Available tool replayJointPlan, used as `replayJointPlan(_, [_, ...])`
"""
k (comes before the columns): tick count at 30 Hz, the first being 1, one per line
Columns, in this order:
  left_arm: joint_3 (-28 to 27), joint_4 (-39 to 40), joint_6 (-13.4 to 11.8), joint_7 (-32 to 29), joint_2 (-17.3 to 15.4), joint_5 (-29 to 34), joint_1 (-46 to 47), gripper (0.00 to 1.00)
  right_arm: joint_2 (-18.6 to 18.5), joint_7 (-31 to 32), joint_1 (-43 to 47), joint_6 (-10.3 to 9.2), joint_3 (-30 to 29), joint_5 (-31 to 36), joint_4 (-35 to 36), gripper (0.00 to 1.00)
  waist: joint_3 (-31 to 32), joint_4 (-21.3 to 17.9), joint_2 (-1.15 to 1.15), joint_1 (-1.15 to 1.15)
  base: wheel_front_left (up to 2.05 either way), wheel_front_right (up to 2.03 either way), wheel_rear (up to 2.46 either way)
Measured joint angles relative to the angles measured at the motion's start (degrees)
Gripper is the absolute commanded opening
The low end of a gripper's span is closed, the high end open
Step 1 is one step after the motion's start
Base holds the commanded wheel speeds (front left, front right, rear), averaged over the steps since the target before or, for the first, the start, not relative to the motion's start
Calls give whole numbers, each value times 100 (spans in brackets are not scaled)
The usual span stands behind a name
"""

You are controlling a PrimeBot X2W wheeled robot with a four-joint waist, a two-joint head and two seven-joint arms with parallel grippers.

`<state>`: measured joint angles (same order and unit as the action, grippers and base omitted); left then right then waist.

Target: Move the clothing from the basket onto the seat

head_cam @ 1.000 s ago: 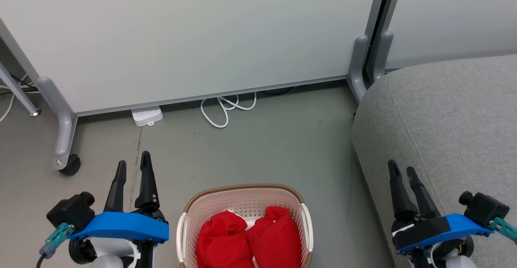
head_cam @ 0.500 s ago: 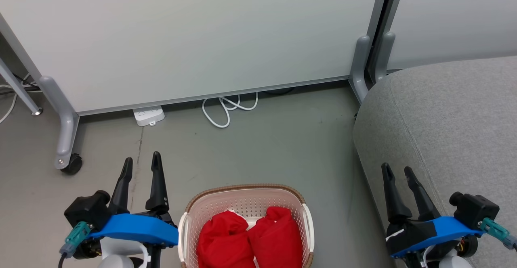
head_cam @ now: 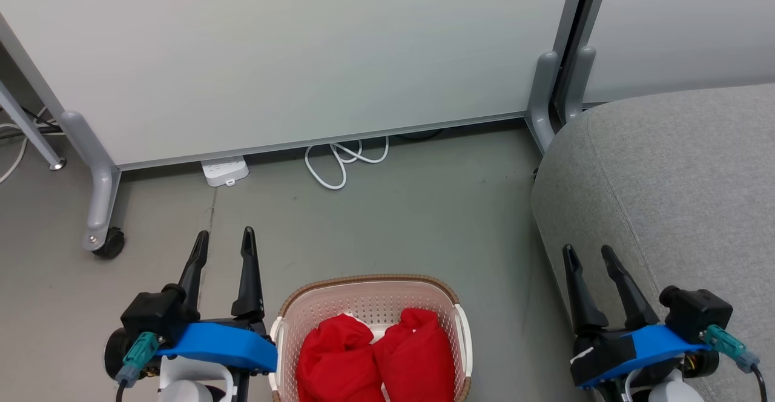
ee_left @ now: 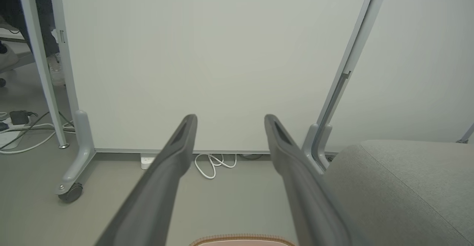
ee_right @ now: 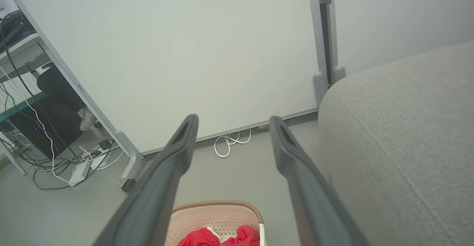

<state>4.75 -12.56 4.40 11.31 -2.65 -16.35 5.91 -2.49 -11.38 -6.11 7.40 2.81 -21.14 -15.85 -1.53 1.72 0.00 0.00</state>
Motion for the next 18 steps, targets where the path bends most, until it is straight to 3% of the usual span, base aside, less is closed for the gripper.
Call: replayJointPlan(18, [111,-66,18,201,-8,813,44,100,-11,-207,-79,1,30,823,-45,100,-71,25,0,0,0,0,0])
